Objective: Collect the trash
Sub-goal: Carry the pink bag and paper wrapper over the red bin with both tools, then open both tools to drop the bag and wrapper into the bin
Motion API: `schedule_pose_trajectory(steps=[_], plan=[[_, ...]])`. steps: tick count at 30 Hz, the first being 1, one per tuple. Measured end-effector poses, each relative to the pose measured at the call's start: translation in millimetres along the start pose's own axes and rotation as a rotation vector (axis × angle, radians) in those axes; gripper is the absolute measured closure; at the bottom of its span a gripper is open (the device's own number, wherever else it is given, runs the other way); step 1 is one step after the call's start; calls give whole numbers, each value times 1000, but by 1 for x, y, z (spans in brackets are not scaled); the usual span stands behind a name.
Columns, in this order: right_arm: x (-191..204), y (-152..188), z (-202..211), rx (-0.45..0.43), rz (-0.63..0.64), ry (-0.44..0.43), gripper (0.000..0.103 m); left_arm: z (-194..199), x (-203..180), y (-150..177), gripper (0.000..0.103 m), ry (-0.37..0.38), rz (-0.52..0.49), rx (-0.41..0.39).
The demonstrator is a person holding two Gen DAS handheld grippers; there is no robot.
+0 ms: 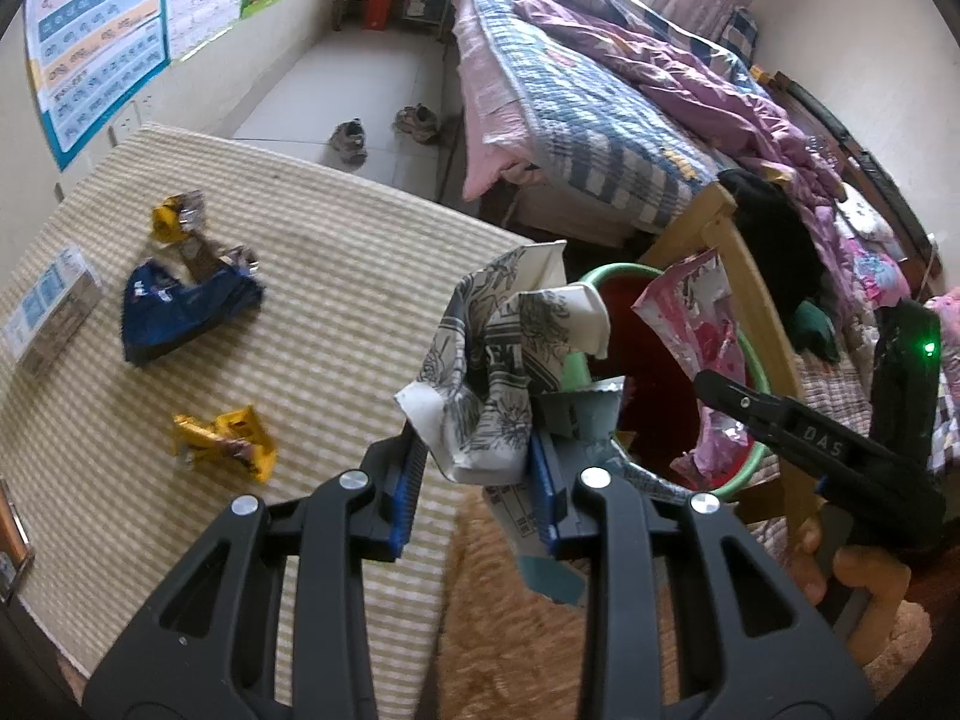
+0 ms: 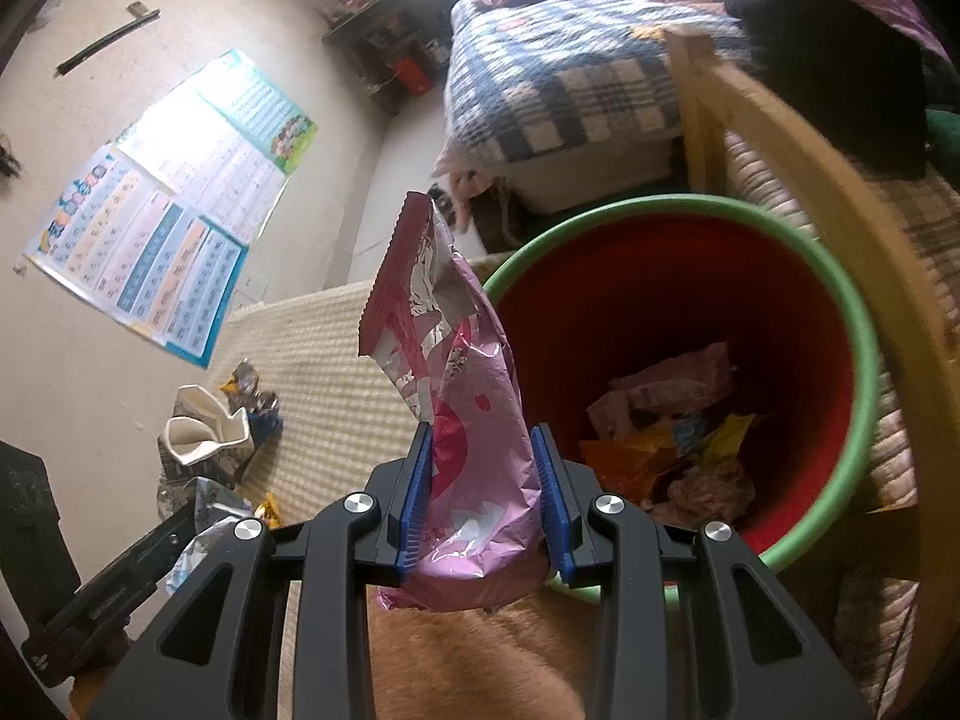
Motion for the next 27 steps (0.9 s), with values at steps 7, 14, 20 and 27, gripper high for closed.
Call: schedule_pose_trajectory(steps=[7, 14, 20, 27], plan=[[-26, -6, 15, -37, -53, 35, 70, -10, -27, -7, 74, 13, -59, 16], [-43, -9, 29, -75, -94, 51, 70, -21, -61, -25, 74, 37, -123, 25], [-57, -10, 37, -99, -129, 68, 70, -36, -80, -33, 74, 25, -169, 52], [-67, -7, 37, -100, -159, 76, 67, -47, -94, -44, 69, 33, -177, 69]])
Point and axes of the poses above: each gripper's, at about its wrist camera, not at the fingertips, and z roughly against the way its jaws point, x to its left, y to its underside, the point moved 4 cm from there along -z, roughly the way its jaws point, and after that the axes turned 13 degrees about x, right-handed, at the moved point
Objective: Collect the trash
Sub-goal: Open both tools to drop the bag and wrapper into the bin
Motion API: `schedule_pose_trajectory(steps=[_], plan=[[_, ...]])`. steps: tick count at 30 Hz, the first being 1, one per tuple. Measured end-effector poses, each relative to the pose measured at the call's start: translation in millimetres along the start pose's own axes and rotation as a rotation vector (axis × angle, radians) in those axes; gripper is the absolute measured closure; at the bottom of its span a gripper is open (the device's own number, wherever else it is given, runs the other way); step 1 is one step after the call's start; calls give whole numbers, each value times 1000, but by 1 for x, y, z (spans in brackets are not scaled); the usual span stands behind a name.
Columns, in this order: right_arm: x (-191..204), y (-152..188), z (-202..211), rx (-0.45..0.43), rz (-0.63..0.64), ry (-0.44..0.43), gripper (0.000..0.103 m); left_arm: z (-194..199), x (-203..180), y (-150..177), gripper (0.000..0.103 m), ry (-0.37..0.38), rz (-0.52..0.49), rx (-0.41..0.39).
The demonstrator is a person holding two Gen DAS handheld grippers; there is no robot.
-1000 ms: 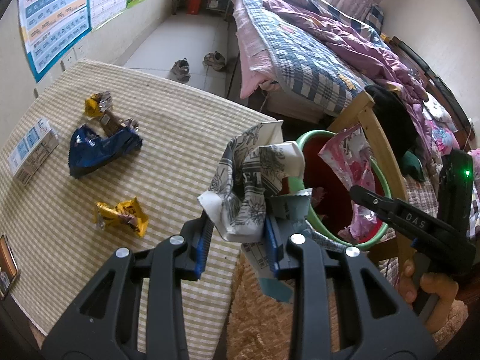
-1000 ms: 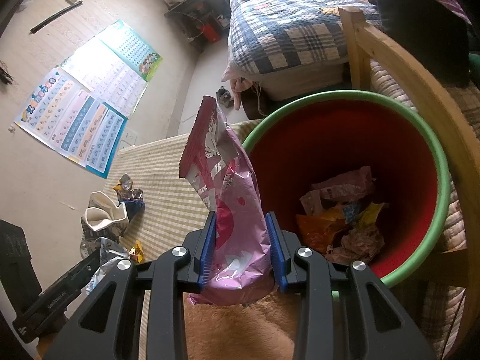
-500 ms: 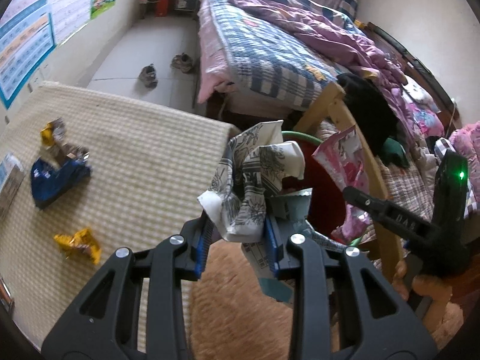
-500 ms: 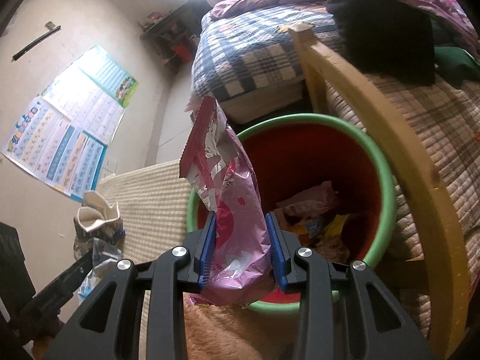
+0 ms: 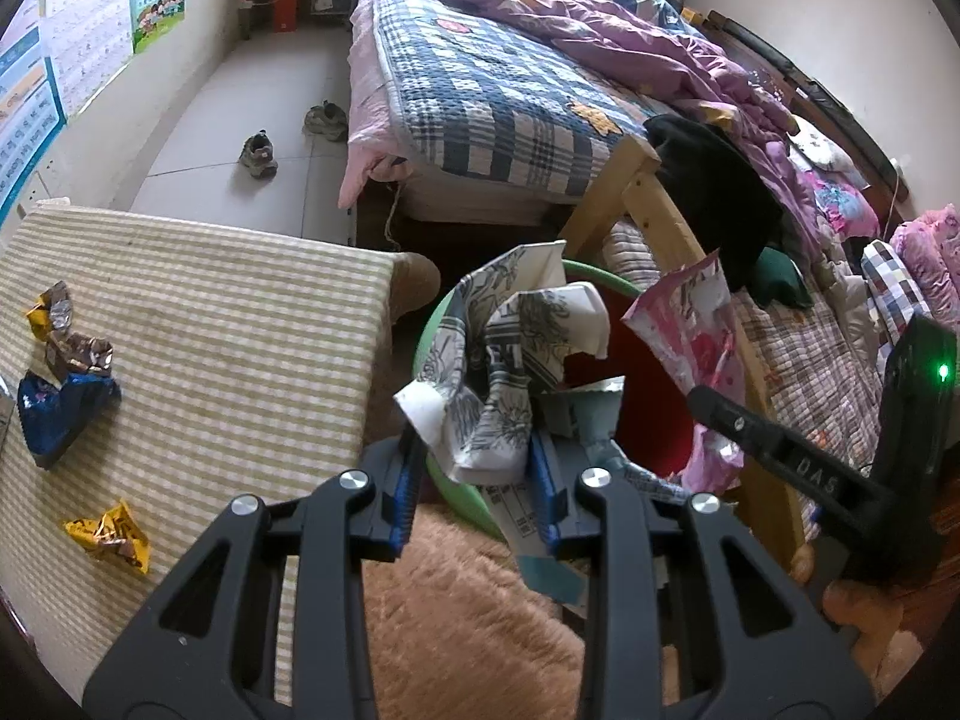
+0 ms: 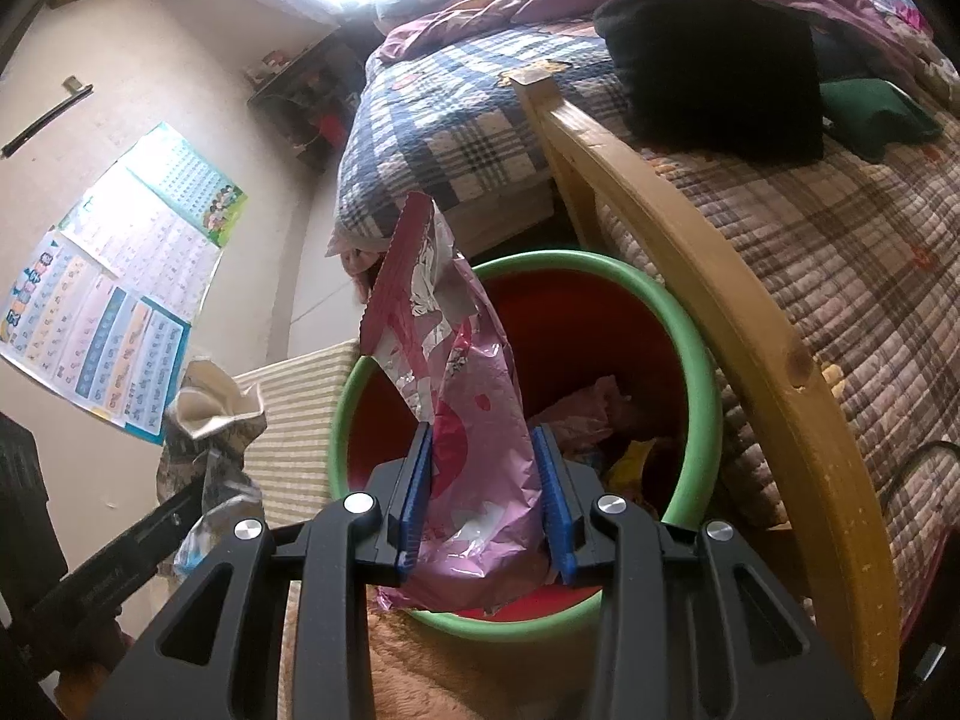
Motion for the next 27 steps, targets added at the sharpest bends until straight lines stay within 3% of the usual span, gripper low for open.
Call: schedule_pose_trajectory(steps=[1, 2, 3, 4, 5, 11, 18, 27], plan=[[-1, 0, 0, -3, -6, -1, 66, 0, -1, -1, 66, 3, -2, -1], [-1, 0, 1, -5, -11, 0, 63, 0, -3, -3, 57, 5, -4, -5], [-2, 0, 0, -4, -19, -1, 59, 0, -4, -5, 42, 3, -5, -11], [-4, -2, 0, -4, -28, -6, 51, 1, -5, -5, 34, 0, -3, -20], [-5, -2, 1, -8, -39, -10, 49, 3, -4, -5, 30, 3, -1, -32], [-2, -1, 1, -10, -33, -5, 49, 5, 17, 6, 30, 8, 47, -26], [6, 1, -5, 14, -18, -6, 49, 23, 76, 37, 30, -61, 155, -55], [23, 13, -25, 87, 25, 7, 48, 54, 189, 97, 30, -158, 442, -81]])
Point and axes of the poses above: each gripper's, at about its wrist camera, not at the fingertips, and z roughly against the way its jaws point, x to its left, y to its underside, the point moved 4 cm from there along -z, roughly the way its jaws point, and after that the axes turned 13 degrees about x, right-handed, at the moved point
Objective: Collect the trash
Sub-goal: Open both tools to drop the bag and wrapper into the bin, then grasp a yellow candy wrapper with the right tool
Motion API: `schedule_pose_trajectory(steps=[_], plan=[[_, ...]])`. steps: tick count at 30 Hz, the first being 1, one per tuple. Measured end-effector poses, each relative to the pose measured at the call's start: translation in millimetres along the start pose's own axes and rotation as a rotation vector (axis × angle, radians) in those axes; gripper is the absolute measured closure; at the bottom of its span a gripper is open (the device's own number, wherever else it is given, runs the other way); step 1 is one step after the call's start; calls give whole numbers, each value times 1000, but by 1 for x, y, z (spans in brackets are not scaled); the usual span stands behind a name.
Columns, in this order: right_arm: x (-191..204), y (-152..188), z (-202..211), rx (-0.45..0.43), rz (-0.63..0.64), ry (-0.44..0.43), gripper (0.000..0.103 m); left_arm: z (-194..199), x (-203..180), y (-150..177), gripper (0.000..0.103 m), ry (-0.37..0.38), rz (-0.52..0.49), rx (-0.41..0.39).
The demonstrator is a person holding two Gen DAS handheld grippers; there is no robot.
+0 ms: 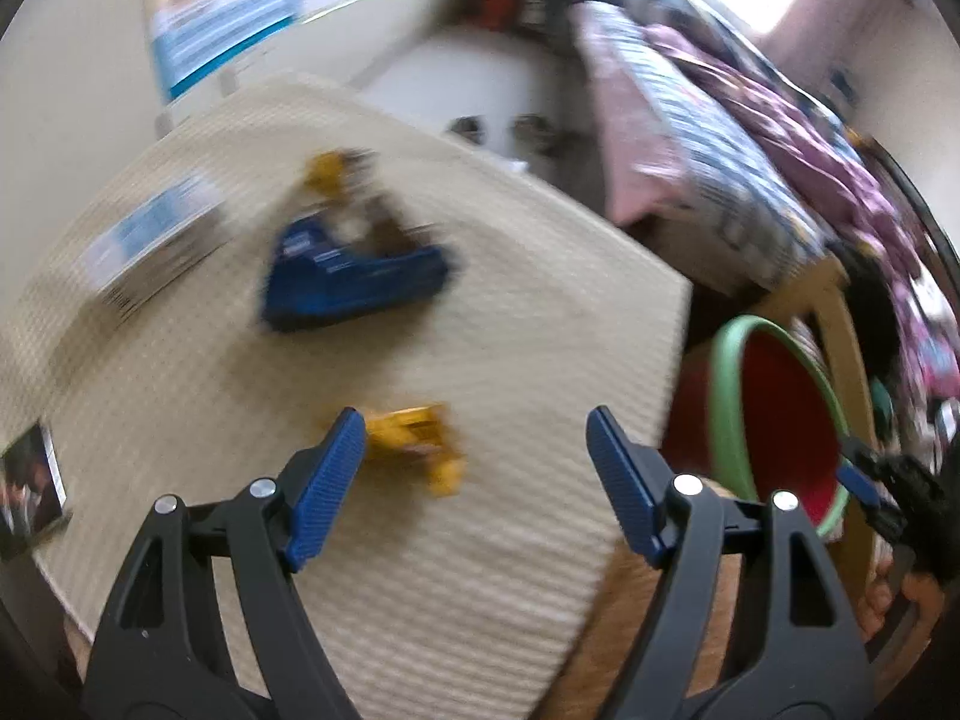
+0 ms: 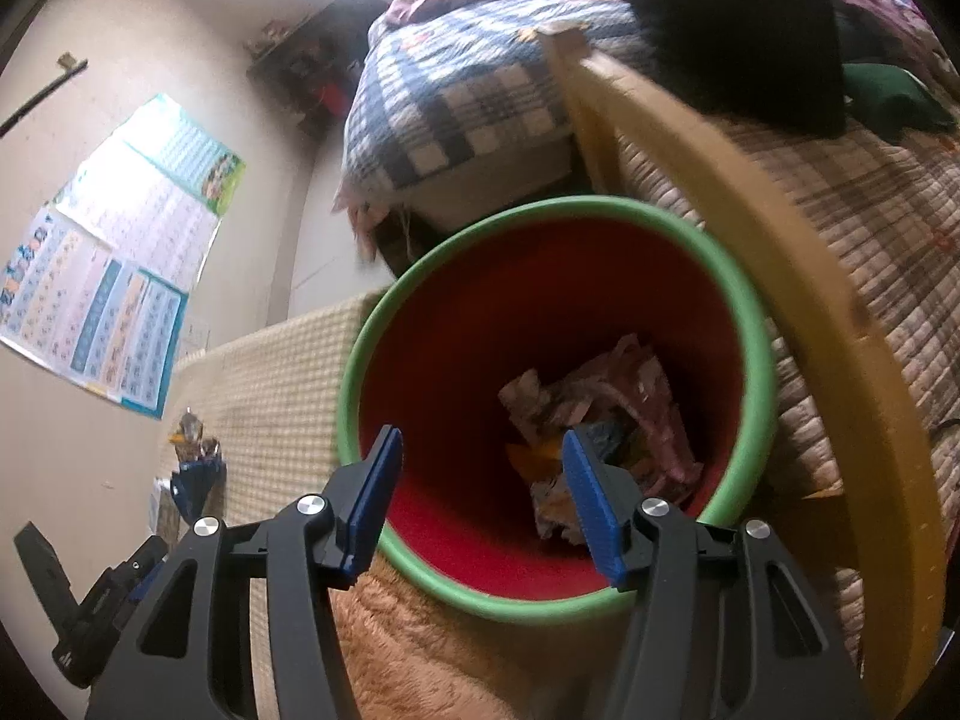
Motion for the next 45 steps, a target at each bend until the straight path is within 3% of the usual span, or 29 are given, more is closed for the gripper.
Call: schedule_pose_trajectory(steps=[7, 21, 28, 30, 32, 34, 35, 45], plan=[[38, 14, -21, 73, 96, -21, 48, 6, 53, 21, 30, -32, 96, 16], [214, 65, -103, 237, 556, -53, 46, 14, 89, 48, 30, 0, 167, 13], [287, 106, -156, 293, 850, 24, 45, 32, 110, 55, 30, -25, 205, -27], [292, 115, -172, 320, 907, 61, 51, 36, 112, 57, 30, -31, 205, -37], [293, 121, -182, 338, 926, 88, 67, 40, 113, 57, 30, -39, 200, -47], [291, 122, -182, 337, 918, 80, 70, 42, 113, 57, 30, -45, 195, -55], [289, 122, -179, 335, 912, 67, 81, 43, 113, 57, 30, -46, 193, -59], [241, 116, -129, 271, 819, 13, 80, 31, 108, 54, 30, -48, 174, -41]])
Point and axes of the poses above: each gripper's, at about its wrist camera, not at the fingertips, and z roughly against the way its jaws point, x to its left, y to its underside, the point moved 4 cm from there along -z, roughly the way its jaws point, and after that the axes turned 13 degrees about x, right-handed, at the moved point
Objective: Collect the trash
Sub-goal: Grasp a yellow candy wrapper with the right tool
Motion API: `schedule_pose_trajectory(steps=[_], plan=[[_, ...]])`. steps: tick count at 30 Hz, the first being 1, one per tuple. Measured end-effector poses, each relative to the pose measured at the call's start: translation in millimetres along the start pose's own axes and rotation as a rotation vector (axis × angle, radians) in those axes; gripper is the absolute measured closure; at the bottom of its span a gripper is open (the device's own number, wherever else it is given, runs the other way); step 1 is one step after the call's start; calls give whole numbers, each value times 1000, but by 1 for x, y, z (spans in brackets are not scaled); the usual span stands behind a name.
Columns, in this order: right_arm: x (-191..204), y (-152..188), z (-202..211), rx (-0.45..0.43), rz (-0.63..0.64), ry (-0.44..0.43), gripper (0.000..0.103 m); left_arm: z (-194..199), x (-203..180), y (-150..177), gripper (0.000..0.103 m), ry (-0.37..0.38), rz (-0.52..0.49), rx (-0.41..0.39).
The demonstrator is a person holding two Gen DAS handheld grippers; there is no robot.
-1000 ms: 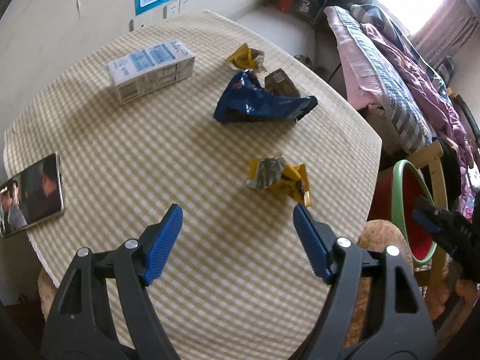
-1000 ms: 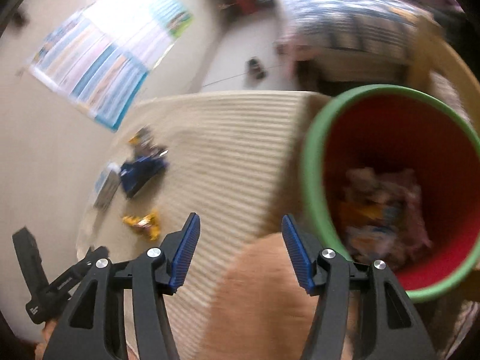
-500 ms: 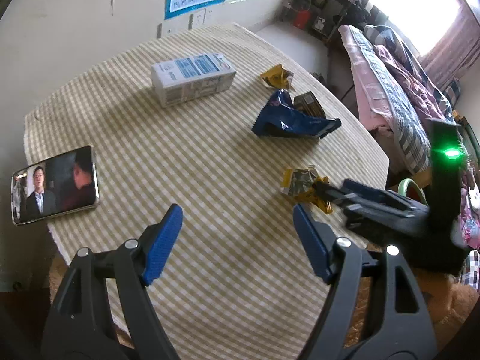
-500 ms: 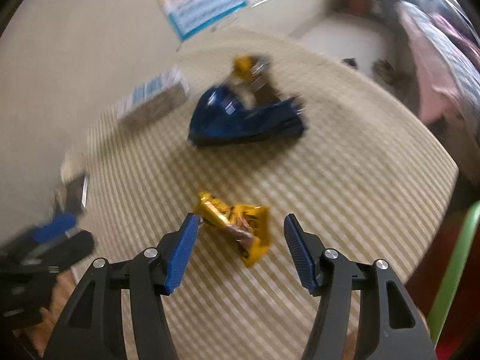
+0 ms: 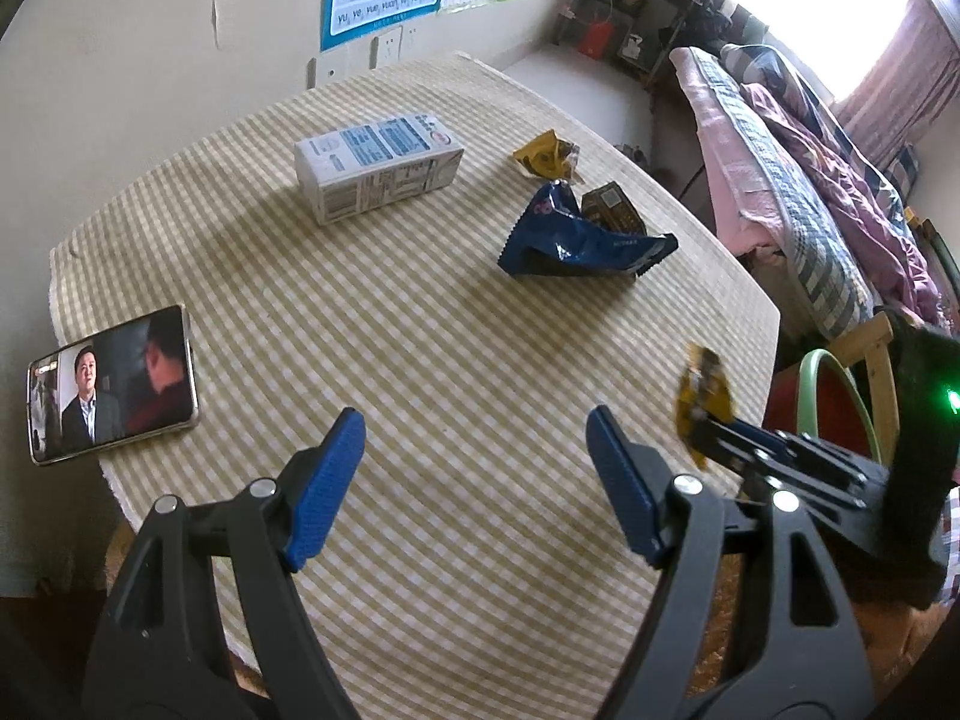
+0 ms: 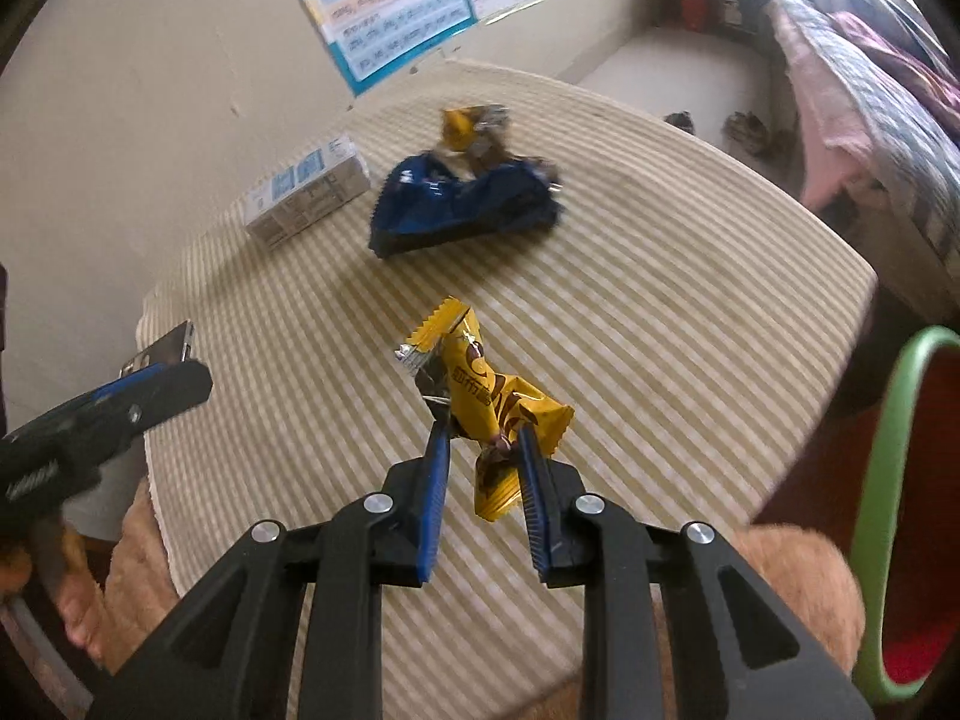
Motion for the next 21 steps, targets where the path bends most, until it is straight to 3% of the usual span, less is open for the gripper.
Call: schedule_pose_trajectory(steps=[7, 12, 19, 21], plan=[[-29, 19, 1, 14, -129, -76, 78, -10, -3, -3, 30, -18, -16, 16], [-31, 20, -1, 20, -138, -102, 77, -15, 10, -22, 30, -85, -19, 4], [-35, 20, -6, 46, -159, -171, 51, -26, 35, -84, 30, -223, -69, -11], [-38, 20, -7, 49, -171, -198, 49, -33, 43, -103, 27, -267, -74, 3]])
Point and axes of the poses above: each gripper's, at about its wrist camera, not at the fingertips, and z roughly against the way its jaws point, x to its left, y to its underside, the point moved 4 cm from there along -z, roughly the way its jaws point, and after that the axes turned 13 degrees about x, right-handed, at the moved point
